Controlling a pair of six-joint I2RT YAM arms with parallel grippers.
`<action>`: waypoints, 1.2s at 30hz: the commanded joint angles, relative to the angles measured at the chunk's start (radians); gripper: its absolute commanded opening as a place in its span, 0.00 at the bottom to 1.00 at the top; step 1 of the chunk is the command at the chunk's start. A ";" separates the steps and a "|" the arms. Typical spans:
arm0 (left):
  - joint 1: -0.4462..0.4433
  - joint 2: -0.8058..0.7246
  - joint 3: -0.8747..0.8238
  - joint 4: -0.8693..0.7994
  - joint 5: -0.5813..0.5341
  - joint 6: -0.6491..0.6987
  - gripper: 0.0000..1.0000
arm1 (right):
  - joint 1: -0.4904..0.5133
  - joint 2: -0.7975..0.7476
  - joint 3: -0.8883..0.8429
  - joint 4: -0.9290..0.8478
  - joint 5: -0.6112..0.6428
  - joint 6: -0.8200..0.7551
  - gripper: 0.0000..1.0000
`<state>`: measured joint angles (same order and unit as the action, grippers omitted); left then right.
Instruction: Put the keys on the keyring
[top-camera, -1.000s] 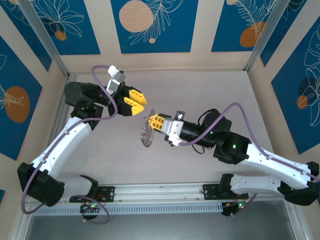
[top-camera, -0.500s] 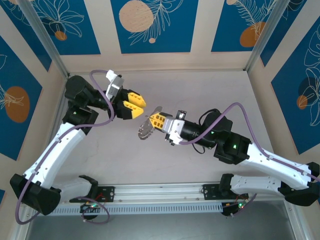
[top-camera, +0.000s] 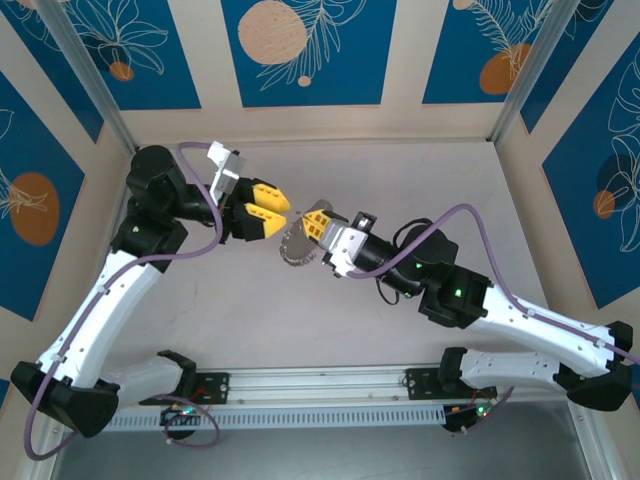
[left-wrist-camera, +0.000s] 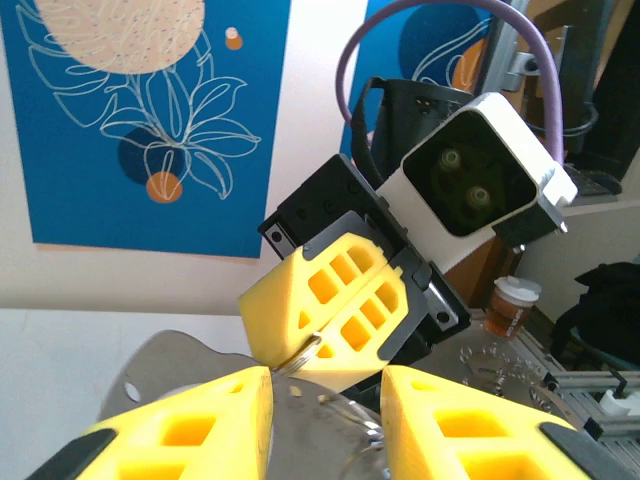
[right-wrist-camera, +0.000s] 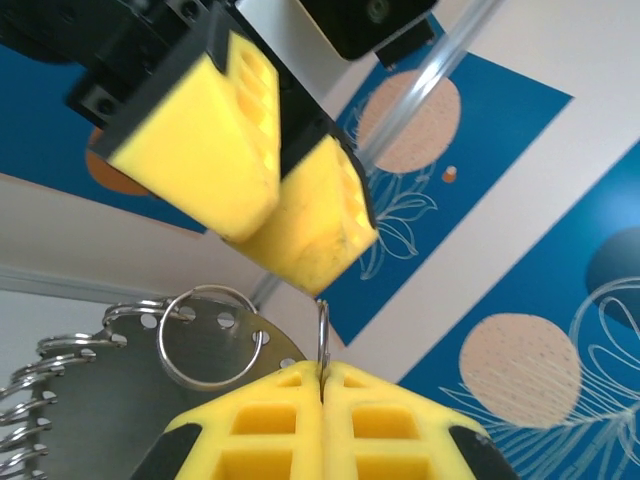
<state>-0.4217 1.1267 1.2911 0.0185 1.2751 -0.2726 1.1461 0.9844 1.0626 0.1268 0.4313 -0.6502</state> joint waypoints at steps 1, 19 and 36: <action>0.009 -0.029 0.028 -0.055 -0.058 0.043 0.35 | 0.001 0.010 -0.022 0.162 0.126 -0.036 0.00; 0.008 -0.038 0.086 -0.326 -0.212 0.308 0.43 | -0.003 0.030 -0.018 0.160 0.102 0.007 0.00; -0.024 -0.057 0.011 -0.380 -0.296 0.342 0.48 | -0.075 0.055 0.048 0.060 0.129 0.133 0.00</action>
<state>-0.4301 1.0851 1.3247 -0.3569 1.0084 0.0563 1.0782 1.0348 1.0588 0.1600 0.5251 -0.5640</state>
